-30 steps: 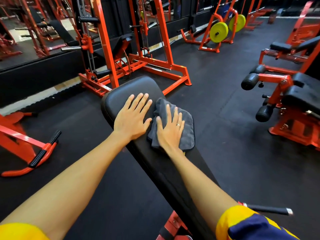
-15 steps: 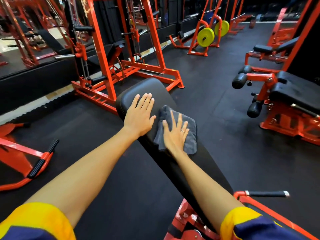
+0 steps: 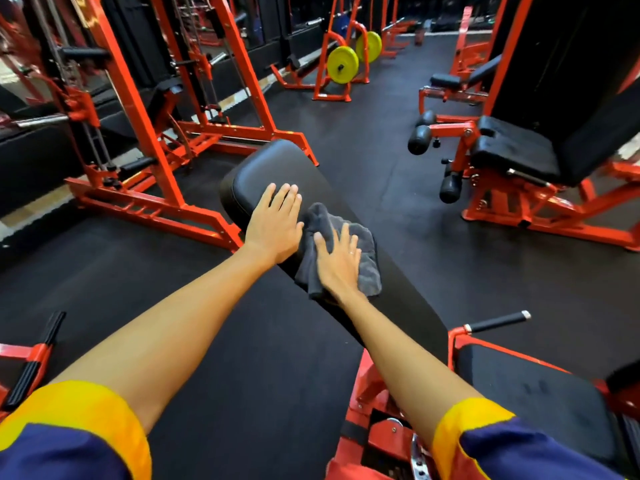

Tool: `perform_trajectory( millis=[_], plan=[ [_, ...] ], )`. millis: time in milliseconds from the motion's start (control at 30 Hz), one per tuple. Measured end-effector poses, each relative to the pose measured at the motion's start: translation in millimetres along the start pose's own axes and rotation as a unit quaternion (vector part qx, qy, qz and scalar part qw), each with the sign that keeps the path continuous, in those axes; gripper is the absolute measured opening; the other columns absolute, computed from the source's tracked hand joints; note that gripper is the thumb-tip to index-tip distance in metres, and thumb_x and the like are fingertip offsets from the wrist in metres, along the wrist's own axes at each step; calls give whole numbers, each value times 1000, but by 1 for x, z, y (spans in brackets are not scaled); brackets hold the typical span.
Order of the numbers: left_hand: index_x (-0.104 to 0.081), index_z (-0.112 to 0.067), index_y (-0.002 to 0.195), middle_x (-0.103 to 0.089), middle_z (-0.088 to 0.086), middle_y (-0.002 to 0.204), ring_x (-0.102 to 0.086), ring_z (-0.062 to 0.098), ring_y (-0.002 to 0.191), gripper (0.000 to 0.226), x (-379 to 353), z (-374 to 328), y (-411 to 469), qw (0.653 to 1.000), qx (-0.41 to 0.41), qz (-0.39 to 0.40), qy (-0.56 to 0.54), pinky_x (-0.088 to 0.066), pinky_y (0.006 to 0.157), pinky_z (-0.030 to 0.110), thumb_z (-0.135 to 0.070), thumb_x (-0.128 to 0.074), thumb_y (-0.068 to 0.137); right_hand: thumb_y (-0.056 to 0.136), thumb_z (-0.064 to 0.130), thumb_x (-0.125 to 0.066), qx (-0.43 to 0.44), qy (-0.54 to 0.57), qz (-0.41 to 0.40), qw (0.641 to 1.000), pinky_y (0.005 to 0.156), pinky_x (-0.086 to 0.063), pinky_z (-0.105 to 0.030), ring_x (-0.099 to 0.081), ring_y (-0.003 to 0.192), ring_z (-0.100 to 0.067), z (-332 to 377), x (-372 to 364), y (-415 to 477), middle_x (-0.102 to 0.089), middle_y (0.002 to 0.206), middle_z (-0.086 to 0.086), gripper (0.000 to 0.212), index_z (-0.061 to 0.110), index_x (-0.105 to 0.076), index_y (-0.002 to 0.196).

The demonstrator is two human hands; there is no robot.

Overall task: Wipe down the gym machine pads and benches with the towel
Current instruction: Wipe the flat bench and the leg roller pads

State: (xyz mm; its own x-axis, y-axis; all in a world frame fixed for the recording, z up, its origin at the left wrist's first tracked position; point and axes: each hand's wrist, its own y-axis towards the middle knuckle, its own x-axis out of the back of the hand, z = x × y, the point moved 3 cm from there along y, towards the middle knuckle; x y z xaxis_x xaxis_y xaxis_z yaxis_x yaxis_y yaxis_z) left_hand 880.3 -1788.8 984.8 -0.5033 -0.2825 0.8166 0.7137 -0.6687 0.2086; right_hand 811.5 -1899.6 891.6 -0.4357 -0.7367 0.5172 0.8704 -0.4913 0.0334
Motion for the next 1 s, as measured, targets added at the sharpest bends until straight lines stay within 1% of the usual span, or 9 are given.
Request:
perform_trajectory(
  millis=[100, 233, 333, 467, 633, 800, 867, 967, 1000],
  plan=[
    [-14, -5, 161, -12, 14, 170, -7, 28, 158, 62, -1, 0, -1, 1000, -18, -7, -4, 0, 127, 47, -39, -20, 110, 98, 70, -44, 114, -56, -10, 992, 128, 2, -43, 7, 160, -22, -23, -10, -33, 0, 174, 9, 78, 44, -11, 163],
    [-21, -4, 160, -19, 14, 168, -14, 28, 157, 62, -2, -1, -4, 999, -33, -17, -10, -3, 128, 47, -38, -26, 109, 87, 70, -65, 138, -108, -23, 984, 130, -9, -47, 0, 160, -21, -83, -6, -58, -1, 173, 14, 96, 45, -12, 163],
    [-24, -4, 159, -21, 14, 168, -16, 28, 156, 62, -2, -1, -4, 999, -29, -22, -12, -6, 127, 48, -38, -27, 108, 92, 65, -63, 117, -127, -60, 983, 128, -12, -49, -3, 160, -25, -79, -13, -59, -4, 174, 8, 90, 39, -15, 164],
    [-25, -5, 159, -23, 13, 167, -17, 27, 156, 62, -5, -1, -2, 999, -29, -26, -2, -8, 127, 47, -39, -26, 108, 97, 63, -56, 146, -133, -64, 978, 129, -5, -47, 0, 160, -29, -30, -28, -46, -1, 174, 6, 87, 35, -10, 165],
    [-26, -4, 159, -25, 14, 167, -18, 27, 156, 62, -6, -1, -3, 999, -35, -27, -3, -9, 127, 47, -39, -26, 107, 97, 62, -59, 167, -135, -44, 976, 129, -6, -42, -1, 160, -25, -57, -14, -53, -3, 173, 6, 85, 37, -13, 164],
    [-28, -5, 158, -26, 13, 167, -19, 27, 155, 61, -7, -2, -4, 999, -32, -27, -10, -8, 127, 48, -38, -27, 107, 93, 55, -64, 62, -48, -35, 996, 128, -17, -46, -16, 158, -19, -126, -1, -67, -18, 171, 7, 80, 43, -22, 160],
    [-28, -5, 159, -25, 13, 167, -19, 27, 156, 61, -7, -3, -4, 999, -33, -21, -11, -8, 127, 48, -38, -27, 107, 91, 61, -59, 9, 15, -12, 1000, 127, -20, -45, -22, 155, -17, -139, 4, -58, -24, 169, 7, 81, 40, -24, 161],
    [-26, -5, 159, -23, 13, 167, -17, 28, 156, 61, -8, -3, -5, 999, -28, -12, -8, -7, 127, 49, -37, -27, 107, 91, 65, -49, -60, 36, -15, 997, 120, -31, -50, -39, 145, -25, -130, 14, -26, -42, 156, 3, 74, 34, -33, 156],
    [-26, -5, 159, -22, 13, 168, -16, 28, 156, 61, -7, -4, -4, 1000, -27, -9, -11, -6, 127, 50, -36, -27, 107, 94, 62, -48, -85, 28, -21, 996, 119, -31, -52, -38, 146, -30, -124, 17, -10, -42, 156, 0, 70, 30, -34, 156]
  ],
)
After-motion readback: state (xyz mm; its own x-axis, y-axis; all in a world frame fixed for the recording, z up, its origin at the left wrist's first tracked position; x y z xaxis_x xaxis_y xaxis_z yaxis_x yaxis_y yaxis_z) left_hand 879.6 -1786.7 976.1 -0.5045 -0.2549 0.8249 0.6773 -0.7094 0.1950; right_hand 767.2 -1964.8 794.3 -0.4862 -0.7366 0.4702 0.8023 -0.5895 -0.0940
